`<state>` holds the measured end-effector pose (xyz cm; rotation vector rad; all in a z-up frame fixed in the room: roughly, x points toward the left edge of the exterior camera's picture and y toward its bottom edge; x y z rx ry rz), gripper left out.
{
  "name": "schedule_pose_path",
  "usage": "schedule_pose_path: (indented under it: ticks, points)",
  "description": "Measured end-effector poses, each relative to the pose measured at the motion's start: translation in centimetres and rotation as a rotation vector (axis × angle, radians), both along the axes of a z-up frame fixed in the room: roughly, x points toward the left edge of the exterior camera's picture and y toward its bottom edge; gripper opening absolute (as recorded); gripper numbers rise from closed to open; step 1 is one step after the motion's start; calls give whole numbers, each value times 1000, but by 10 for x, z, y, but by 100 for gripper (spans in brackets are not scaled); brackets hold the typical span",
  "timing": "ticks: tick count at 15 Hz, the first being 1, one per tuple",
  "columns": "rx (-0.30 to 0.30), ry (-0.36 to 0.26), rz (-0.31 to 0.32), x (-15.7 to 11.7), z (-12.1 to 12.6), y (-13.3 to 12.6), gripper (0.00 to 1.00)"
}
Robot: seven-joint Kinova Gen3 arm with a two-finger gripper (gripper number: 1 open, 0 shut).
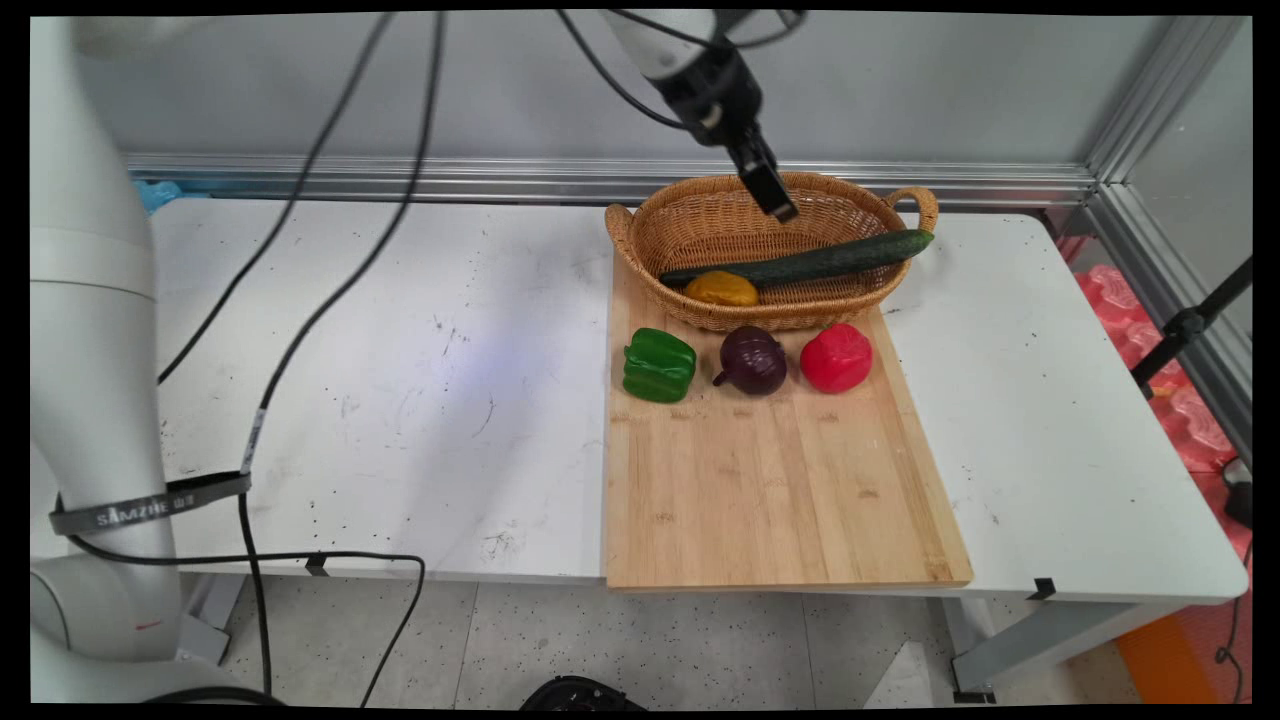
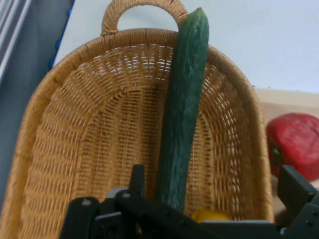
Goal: Pick up the cucumber from the vegetable basket
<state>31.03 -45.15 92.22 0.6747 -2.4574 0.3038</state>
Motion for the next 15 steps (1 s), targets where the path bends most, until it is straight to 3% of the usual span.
schedule_pose_path:
  ticks: [5, 13, 14, 15]
  points:
    - [14, -29, -22, -35, -47, -39, 100]
    - [38, -81, -66, -62, -102, -81, 100]
    - [38, -85, -73, -63, -106, -83, 0]
    - [39, -89, -81, -64, -109, -85, 0]
